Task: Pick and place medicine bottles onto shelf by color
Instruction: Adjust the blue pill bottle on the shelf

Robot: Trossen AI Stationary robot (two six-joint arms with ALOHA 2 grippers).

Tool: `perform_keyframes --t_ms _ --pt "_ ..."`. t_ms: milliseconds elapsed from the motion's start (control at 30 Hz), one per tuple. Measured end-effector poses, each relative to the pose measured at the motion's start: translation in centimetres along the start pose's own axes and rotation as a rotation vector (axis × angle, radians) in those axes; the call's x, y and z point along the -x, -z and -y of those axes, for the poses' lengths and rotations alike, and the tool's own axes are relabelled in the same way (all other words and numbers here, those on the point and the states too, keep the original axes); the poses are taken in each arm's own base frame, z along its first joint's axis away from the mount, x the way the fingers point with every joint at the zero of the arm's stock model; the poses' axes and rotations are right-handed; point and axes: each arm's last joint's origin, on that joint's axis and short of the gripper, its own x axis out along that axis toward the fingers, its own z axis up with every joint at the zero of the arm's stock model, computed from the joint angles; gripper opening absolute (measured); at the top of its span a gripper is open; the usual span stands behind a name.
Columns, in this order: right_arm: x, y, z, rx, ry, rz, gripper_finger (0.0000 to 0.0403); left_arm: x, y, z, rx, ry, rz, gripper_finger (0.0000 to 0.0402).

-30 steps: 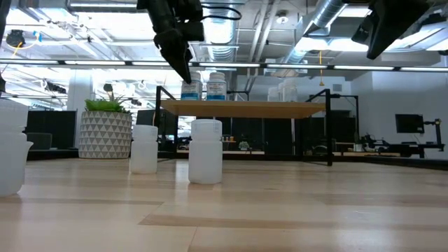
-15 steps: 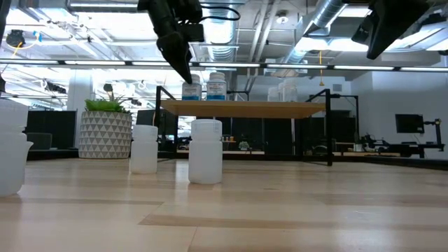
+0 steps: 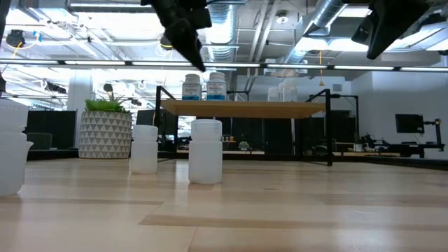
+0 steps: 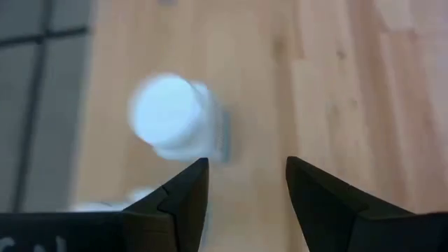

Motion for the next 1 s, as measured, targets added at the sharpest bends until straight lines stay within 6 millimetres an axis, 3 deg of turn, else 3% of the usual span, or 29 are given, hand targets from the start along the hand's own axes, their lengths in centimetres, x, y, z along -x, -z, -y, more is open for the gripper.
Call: perform_keyframes --t_ms 300,567,767,1000 --pt "0.0 0.0 0.0 0.0 0.0 0.0 0.0059 1.3 -1.9 -1.2 -0.069 -0.133 0.122 0.0186" --pt "0.0 0.0 0.0 0.0 0.0 0.0 0.0059 1.4 -1.6 -1.8 -0.042 -0.146 0.115 0.0251" --pt "0.0 0.0 0.0 0.001 -0.001 0.002 0.0059 -0.6 -1.7 -2.1 -0.053 -0.128 0.091 0.029" --pt "0.0 0.0 0.0 0.0 -0.002 0.004 0.0059 -2.9 -1.7 -2.6 -0.07 -0.133 0.053 0.0295"
